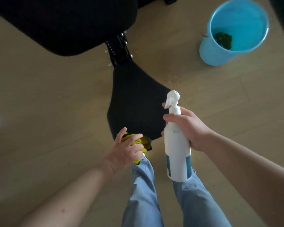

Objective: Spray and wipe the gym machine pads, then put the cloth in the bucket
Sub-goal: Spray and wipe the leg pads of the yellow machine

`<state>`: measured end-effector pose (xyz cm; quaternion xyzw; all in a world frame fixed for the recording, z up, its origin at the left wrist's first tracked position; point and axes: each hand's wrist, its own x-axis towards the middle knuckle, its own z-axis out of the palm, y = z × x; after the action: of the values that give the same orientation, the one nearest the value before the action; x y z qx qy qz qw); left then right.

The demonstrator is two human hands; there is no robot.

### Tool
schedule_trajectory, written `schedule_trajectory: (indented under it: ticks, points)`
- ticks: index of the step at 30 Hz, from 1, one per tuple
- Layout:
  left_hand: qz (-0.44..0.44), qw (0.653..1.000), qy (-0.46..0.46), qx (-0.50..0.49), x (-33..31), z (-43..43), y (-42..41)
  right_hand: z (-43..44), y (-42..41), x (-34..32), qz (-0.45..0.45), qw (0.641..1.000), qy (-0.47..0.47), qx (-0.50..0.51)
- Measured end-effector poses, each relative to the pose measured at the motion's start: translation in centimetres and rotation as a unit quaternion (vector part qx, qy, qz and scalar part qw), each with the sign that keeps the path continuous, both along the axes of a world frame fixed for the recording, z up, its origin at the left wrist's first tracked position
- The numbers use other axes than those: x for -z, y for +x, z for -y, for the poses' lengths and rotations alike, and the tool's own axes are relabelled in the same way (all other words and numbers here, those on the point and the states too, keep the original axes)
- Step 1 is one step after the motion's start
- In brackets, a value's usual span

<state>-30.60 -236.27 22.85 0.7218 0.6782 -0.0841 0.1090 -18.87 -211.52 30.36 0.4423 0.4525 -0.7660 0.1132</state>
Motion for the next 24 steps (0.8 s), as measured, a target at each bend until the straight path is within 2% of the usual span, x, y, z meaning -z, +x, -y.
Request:
schedule_trajectory:
  ticks: [3, 7, 11, 14, 18, 20, 21, 22, 24]
  points:
    - [0.003, 1.000, 0.011, 0.015, -0.4, -2.9, 1.3, 1.1, -0.1, -0.5, 0.001, 1.000, -0.013, -0.008]
    - [0.009, 0.996, 0.071, 0.051, -0.6, -7.4, 3.0, 0.9, 0.4, -1.1, 0.008, 1.000, -0.019, -0.009]
    - [-0.018, 0.999, 0.024, 0.027, 0.4, -4.2, 1.9, 0.2, 1.1, -1.3, 0.020, 1.000, -0.005, -0.019]
    - [0.002, 1.000, 0.000, -0.021, 0.4, -1.2, 0.9, 0.4, 0.8, -1.2, 0.030, 0.999, 0.008, -0.026]
    - [0.075, 0.983, 0.046, -0.159, 0.0, 3.3, 1.7, 1.6, -0.9, -1.8, 0.021, 0.999, -0.043, -0.004]
    - [0.108, 0.950, 0.097, -0.275, 0.1, 5.1, 3.4, 2.3, -2.2, -2.3, 0.012, 0.997, -0.075, 0.007]
    - [0.133, 0.917, 0.126, -0.353, 0.4, 5.5, 4.5, 2.7, -2.8, -2.4, 0.009, 0.996, -0.085, 0.009]
    - [0.163, 0.871, 0.150, -0.438, 0.6, 5.4, 5.3, 2.9, -3.4, -2.4, 0.006, 0.996, -0.090, 0.009]
    - [0.247, 0.746, 0.164, -0.596, 0.6, 3.5, 6.4, 3.5, -4.5, -2.3, 0.003, 0.996, -0.089, 0.002]
